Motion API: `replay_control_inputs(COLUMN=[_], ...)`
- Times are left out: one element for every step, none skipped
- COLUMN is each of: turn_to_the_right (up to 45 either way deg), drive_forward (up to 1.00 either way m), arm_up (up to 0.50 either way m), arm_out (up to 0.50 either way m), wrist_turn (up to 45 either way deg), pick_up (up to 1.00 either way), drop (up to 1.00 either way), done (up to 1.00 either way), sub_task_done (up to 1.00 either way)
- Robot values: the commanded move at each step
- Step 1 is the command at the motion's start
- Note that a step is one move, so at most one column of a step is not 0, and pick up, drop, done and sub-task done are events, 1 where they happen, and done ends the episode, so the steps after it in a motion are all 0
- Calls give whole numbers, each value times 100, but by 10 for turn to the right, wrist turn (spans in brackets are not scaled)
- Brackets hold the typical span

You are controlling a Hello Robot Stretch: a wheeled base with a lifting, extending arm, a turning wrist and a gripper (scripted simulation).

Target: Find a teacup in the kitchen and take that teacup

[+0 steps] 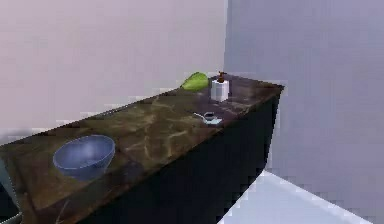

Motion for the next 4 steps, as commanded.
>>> replay_control_inputs(turn_to_the_right=[-450,-360,-30,450], drive_forward=[0,0,0,0], arm_up=[0,0,0,0], arm_out=[0,0,0,0], wrist_turn=[0,0,0,0], pick_up=[0,0,0,0], drop=[0,0,0,0], done=[0,0,0,0], sub_task_done=[0,0,0,0])
